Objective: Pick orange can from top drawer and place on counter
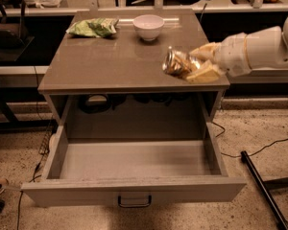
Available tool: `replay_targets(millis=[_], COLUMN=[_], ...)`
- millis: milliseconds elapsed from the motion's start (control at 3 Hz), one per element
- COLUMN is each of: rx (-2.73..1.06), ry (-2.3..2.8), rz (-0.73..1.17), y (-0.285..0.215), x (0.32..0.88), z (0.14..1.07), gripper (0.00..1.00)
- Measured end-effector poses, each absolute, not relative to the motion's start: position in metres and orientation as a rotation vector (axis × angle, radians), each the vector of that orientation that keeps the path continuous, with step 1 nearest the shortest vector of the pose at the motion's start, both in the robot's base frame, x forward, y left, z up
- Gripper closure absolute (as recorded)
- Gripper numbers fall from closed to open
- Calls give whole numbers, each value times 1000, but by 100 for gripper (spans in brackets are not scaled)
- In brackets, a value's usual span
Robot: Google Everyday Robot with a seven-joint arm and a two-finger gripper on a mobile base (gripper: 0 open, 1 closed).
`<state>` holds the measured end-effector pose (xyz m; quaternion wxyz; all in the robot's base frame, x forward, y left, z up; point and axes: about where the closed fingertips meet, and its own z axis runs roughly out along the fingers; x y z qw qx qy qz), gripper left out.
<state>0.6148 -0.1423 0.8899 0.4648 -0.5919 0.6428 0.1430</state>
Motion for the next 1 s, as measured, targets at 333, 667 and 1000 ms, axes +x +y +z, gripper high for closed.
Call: replay_targets(millis=[333, 667, 1000], rx=[-1374, -1281, -1236], ry=[1601, 1701, 1824], rz=[291, 291, 330], y=[-137, -131, -122], x=[655, 691, 718], z=[920, 927, 919], gripper=[100, 100, 100])
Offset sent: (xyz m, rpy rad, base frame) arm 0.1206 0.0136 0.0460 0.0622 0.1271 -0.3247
